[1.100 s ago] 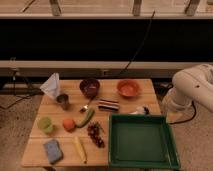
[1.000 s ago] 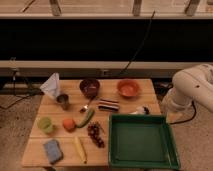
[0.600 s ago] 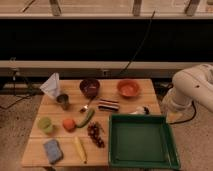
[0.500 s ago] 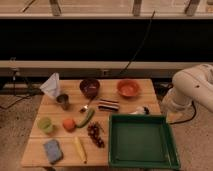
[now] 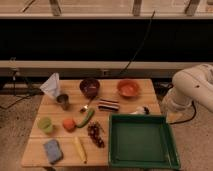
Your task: Place eraser in metal cup
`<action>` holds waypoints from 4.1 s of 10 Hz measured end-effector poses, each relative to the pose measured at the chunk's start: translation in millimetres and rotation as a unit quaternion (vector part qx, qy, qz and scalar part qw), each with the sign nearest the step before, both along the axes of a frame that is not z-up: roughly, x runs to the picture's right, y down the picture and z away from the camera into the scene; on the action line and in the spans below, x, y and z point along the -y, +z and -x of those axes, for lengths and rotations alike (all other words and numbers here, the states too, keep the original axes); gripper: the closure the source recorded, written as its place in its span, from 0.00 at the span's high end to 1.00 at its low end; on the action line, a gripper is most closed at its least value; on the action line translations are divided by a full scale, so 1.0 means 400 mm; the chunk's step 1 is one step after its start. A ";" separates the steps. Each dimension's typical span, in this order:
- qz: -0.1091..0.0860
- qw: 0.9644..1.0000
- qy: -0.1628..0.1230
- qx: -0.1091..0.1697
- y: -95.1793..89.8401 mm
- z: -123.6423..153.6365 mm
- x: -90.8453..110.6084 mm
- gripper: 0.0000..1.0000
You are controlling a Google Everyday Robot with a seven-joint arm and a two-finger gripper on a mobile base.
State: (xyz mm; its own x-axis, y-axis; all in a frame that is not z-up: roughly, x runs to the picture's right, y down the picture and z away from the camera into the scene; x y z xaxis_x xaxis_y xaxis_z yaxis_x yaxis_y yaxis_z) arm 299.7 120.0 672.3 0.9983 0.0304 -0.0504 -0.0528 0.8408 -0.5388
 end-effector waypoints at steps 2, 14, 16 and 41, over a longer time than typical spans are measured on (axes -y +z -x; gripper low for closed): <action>0.000 1.000 0.000 0.000 0.000 0.000 0.000 0.65; 0.011 1.000 -0.009 0.021 0.035 0.037 0.022 0.65; 0.024 0.999 -0.013 0.040 0.113 0.131 0.065 0.65; 0.042 0.990 -0.023 0.134 0.569 0.662 0.049 0.65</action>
